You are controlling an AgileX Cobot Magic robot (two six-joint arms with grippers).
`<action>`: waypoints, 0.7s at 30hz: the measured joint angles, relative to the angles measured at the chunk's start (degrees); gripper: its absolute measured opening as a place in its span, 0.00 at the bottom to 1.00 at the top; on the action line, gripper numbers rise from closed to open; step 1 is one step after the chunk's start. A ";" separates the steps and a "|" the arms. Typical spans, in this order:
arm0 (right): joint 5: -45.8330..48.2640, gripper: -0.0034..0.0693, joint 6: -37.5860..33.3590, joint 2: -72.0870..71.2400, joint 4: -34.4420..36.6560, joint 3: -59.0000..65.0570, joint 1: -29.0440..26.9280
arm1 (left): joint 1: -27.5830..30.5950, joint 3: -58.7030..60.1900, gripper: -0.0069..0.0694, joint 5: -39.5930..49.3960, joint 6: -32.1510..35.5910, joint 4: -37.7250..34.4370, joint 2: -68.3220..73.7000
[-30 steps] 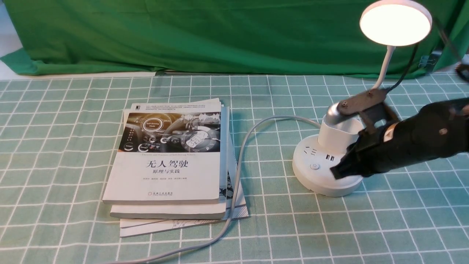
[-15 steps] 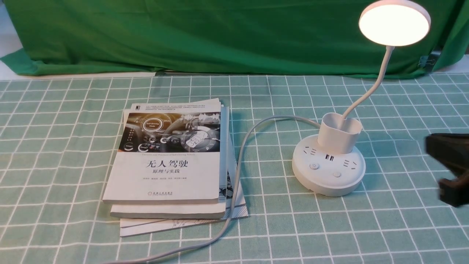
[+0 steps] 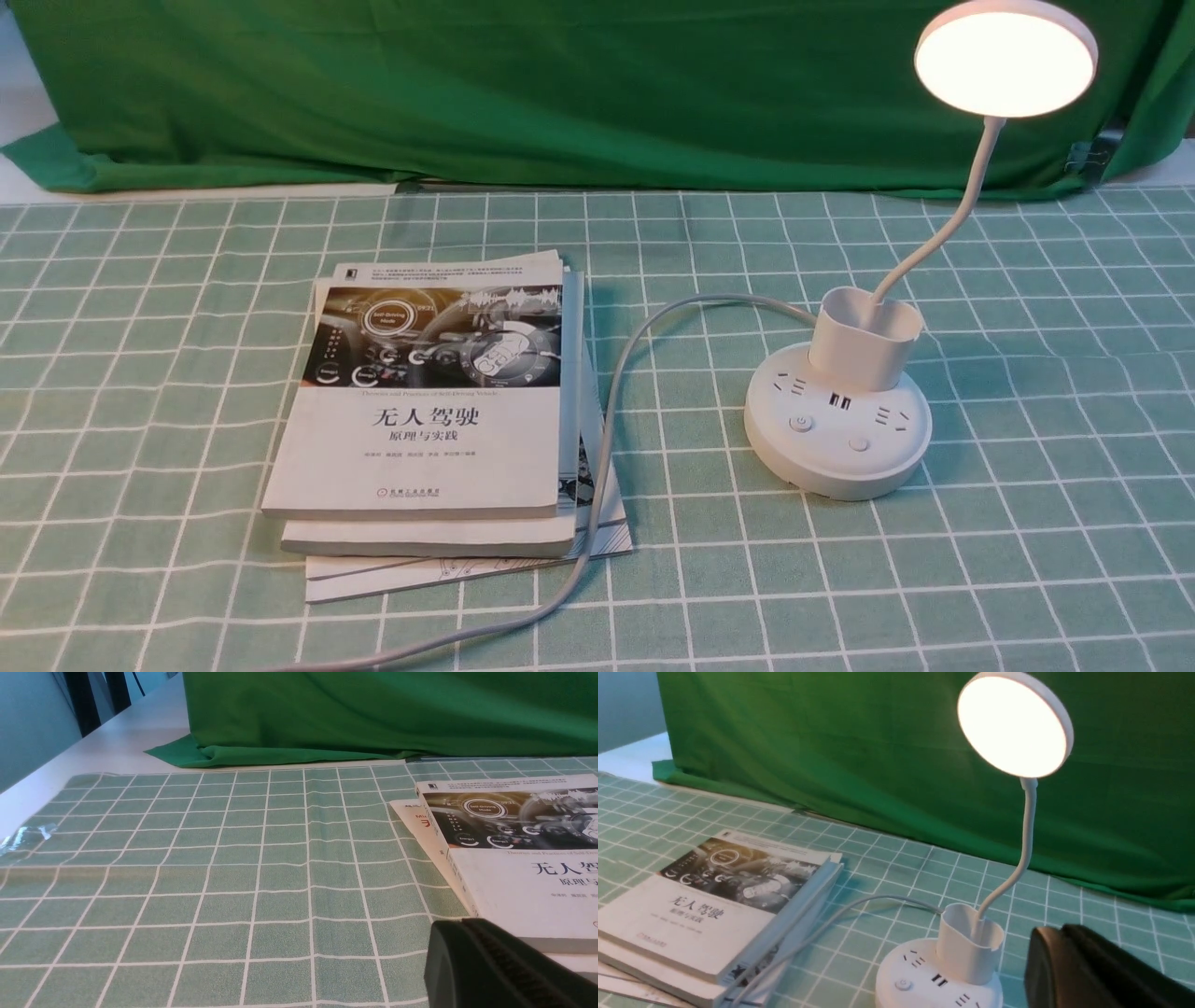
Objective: Turn on the table lamp.
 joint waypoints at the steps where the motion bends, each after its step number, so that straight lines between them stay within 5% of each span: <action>1: -1.36 0.15 -0.45 -0.17 0.00 1.13 0.00 | 0.00 0.00 0.12 0.00 0.00 0.00 0.00; 10: -25.38 0.18 0.79 -6.42 -0.05 21.18 -3.76 | 0.00 0.00 0.12 0.00 0.00 0.35 0.00; 21: -20.67 0.23 18.34 -22.91 -11.10 30.84 -20.49 | 0.00 0.00 0.12 0.00 0.00 0.00 0.00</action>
